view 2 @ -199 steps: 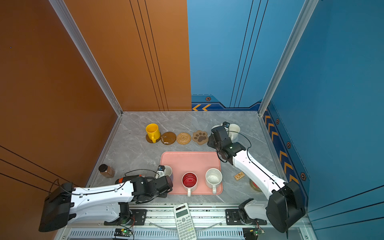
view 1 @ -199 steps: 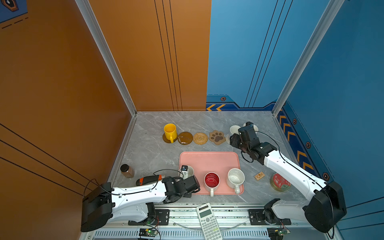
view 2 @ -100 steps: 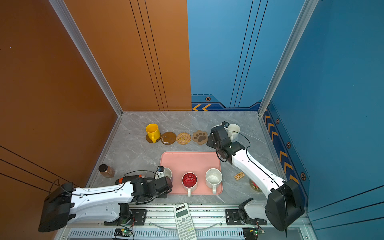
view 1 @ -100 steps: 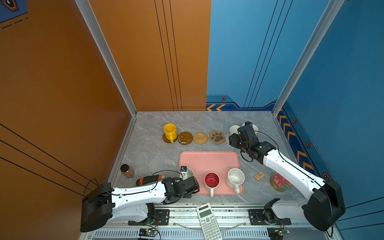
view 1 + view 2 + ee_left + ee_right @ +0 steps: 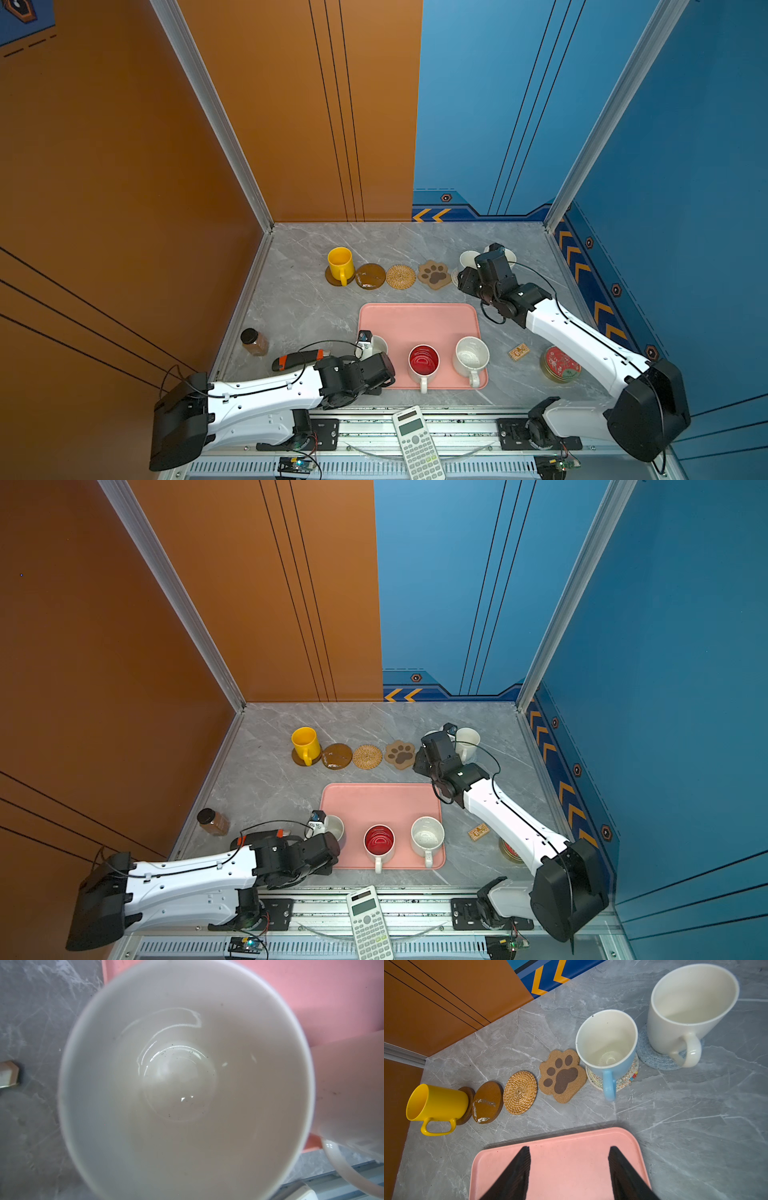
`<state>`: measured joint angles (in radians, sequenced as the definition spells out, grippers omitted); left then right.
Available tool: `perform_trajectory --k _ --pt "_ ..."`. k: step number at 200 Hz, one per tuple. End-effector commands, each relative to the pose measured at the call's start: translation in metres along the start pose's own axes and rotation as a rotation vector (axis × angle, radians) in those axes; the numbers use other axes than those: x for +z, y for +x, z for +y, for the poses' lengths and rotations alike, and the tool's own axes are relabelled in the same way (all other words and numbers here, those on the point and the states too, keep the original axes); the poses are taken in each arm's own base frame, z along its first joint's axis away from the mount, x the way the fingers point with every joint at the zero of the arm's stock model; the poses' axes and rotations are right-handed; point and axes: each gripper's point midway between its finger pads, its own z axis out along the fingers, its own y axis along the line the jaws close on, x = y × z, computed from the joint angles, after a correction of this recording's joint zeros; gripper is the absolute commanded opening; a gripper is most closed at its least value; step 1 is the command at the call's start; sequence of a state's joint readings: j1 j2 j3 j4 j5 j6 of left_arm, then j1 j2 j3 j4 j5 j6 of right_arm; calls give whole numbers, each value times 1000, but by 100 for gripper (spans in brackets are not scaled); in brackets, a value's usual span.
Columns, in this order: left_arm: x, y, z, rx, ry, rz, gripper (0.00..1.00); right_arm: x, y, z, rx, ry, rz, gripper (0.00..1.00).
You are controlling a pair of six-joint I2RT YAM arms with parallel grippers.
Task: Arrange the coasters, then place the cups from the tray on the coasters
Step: 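Lift the purple-handled mug with the left gripper toward the coaster row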
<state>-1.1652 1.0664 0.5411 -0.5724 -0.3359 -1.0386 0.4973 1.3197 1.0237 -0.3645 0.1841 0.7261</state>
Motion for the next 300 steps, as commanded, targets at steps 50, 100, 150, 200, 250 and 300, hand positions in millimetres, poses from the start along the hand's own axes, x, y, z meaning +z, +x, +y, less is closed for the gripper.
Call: perform_trajectory --k 50,100,150,200,250,300 --pt "7 3 12 29 -73 10 19 -1 -7 11 -1 -24 -11 59" --pt "7 2 13 31 -71 9 0 -2 -7 10 -3 -25 -12 59" --pt "-8 -14 5 25 -46 -40 0 -2 -7 10 -4 -25 -11 59" --pt "-27 -39 -9 70 -25 -90 0 -3 -7 10 -6 -27 -13 59" --pt "-33 -82 -10 83 -45 -128 0 -4 -8 10 -9 -27 -14 59" --pt "-27 -161 -13 97 -40 -191 0 -4 -9 10 -10 -27 -15 59"
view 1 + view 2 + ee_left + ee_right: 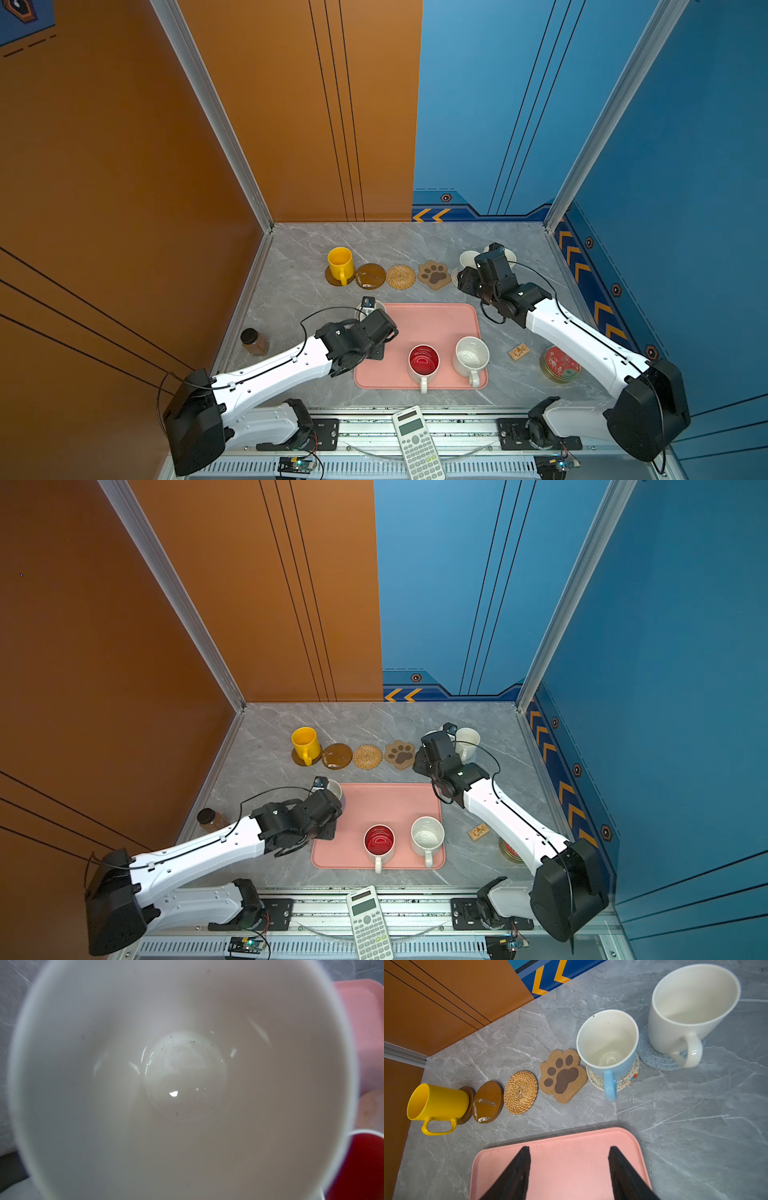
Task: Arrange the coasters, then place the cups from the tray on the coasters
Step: 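Lift the purple-handled mug with the left gripper toward the coaster row, then carry the purple mug with the left gripper over the brown wooden coaster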
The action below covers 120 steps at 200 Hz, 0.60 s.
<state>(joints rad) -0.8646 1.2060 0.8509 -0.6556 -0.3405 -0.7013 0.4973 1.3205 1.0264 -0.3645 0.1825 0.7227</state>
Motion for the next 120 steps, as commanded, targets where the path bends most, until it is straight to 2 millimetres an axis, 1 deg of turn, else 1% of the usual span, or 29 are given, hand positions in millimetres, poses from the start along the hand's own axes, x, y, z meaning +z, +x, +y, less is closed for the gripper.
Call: perform_trajectory --k 1,18,22,25,29,42,78,94,120 --pt "-3 -55 -12 41 50 -103 0 -3 -8 9 -8 -23 -13 59" --pt "8 -83 -10 40 38 -124 0 -4 -8 8 -7 -21 -14 59" --pt "14 -85 -7 41 29 -114 0 -4 -8 8 -7 -21 -13 59" --pt "11 -96 -11 36 41 -131 0 -4 -8 8 -8 -21 -13 59" --pt "13 -102 -11 32 42 -134 0 -4 -8 8 -7 -21 -13 59" --pt "24 -117 -11 31 42 -129 0 -5 -10 8 -8 -22 -15 59" --pt "50 -151 -11 13 44 -128 0 -5 -10 4 -7 -12 -18 59" --pt "64 -165 -4 11 17 -125 0 -4 -11 2 -3 -8 -17 59" --pt "84 -180 1 12 5 -103 0 -4 -11 -1 0 -4 -15 59"
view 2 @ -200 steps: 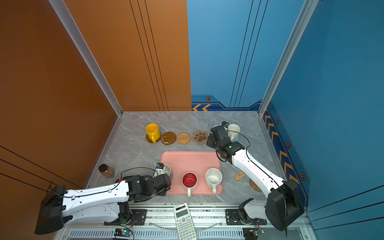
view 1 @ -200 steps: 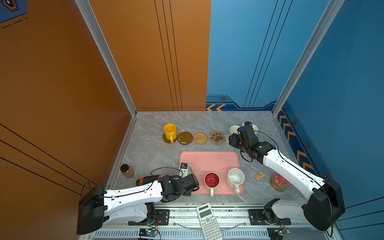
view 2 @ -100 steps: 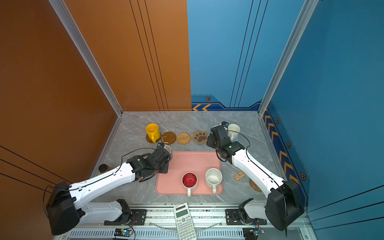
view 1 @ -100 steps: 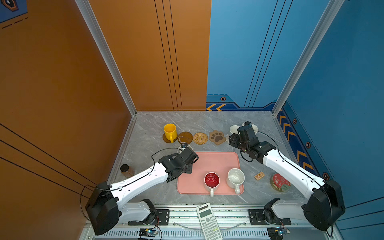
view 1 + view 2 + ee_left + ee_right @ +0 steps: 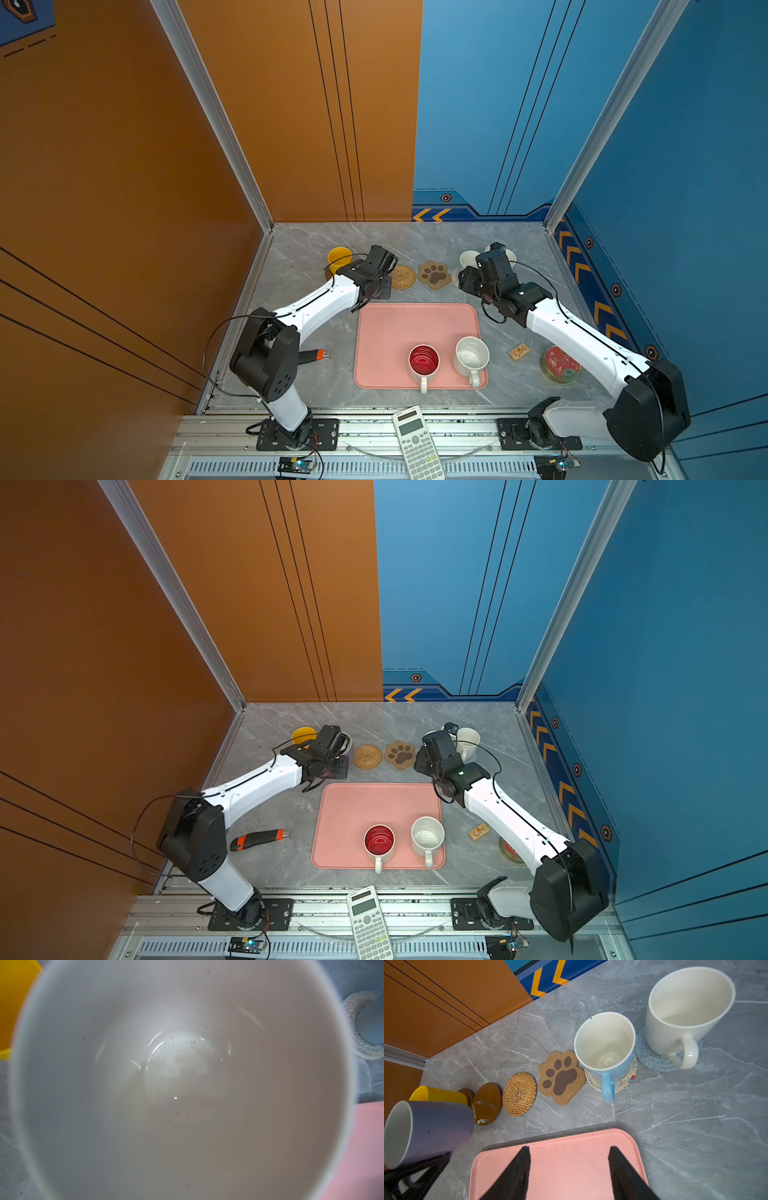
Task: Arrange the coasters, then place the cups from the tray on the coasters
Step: 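Carry the purple mug with the left gripper over the brown wooden coaster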
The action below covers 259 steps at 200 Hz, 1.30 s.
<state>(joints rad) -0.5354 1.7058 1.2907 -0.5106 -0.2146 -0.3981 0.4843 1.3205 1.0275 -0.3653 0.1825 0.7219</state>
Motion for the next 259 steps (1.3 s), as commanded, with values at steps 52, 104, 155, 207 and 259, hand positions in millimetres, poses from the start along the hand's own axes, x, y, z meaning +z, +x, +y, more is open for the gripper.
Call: perform_trajectory --k 52,104,155,207,259 --pt "29 -54 5 -28 -5 -53 0 -8 -10 -2 4 -8 -18 59" --pt "42 -48 18 -61 -43 -24 0 -10 -11 -7 13 -5 -22 59" --pt "49 -38 32 -87 -62 8 0 -9 -11 -7 16 -7 -18 59" --pt "53 -36 31 -91 -47 21 0 -8 -11 -7 19 -4 -16 59" --pt "60 -27 29 -95 -40 49 0 -8 -11 -7 19 -4 -17 59"
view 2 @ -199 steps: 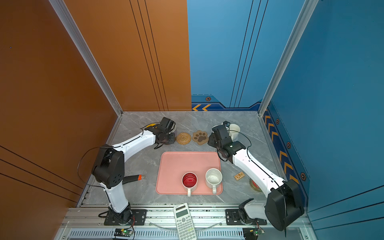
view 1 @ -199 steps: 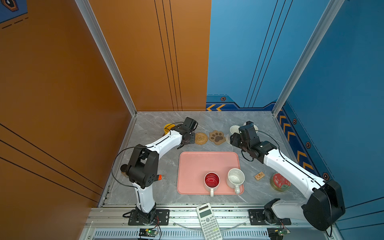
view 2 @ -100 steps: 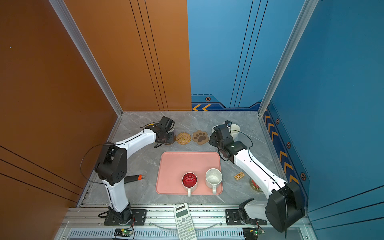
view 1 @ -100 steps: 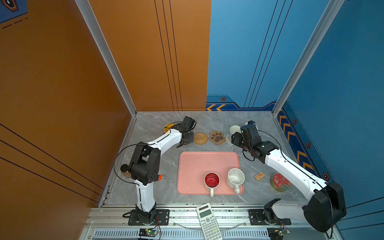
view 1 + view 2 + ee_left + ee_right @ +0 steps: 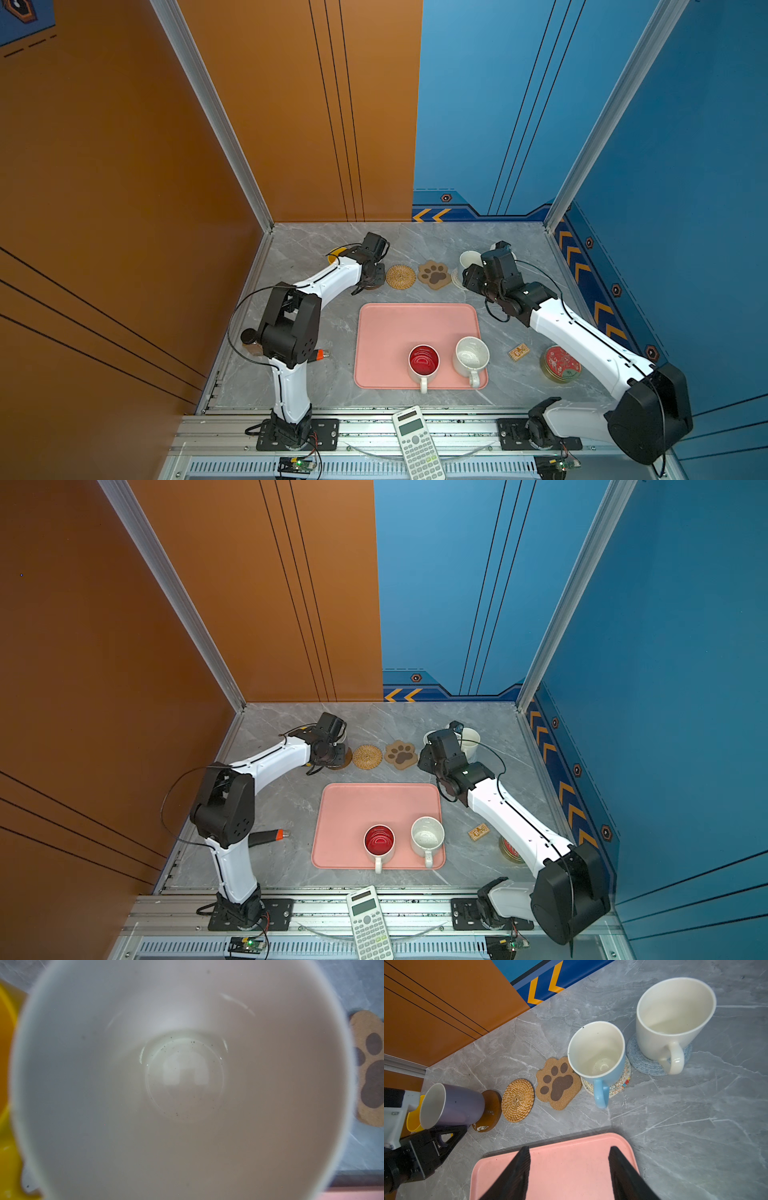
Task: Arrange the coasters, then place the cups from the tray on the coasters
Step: 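Carry the purple mug with the left gripper over the brown wooden coaster, then lower the purple mug onto the brown coaster beside the yellow mug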
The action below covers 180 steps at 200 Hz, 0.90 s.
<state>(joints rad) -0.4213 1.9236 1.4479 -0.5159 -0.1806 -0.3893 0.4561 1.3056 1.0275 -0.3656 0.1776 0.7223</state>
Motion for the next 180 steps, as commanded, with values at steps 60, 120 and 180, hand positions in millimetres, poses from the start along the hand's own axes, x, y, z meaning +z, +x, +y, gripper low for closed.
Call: perform_trajectory --k 60,120,180 --pt "1 1 3 -26 1 -8 0 -5 -1 -2 -4 -8 4 59" --pt "5 5 6 -31 -13 1 0 -3 -1 -2 -4 -6 7 59" --pt "8 6 7 -48 -14 9 0 -5 -2 -3 -3 -7 2 59"
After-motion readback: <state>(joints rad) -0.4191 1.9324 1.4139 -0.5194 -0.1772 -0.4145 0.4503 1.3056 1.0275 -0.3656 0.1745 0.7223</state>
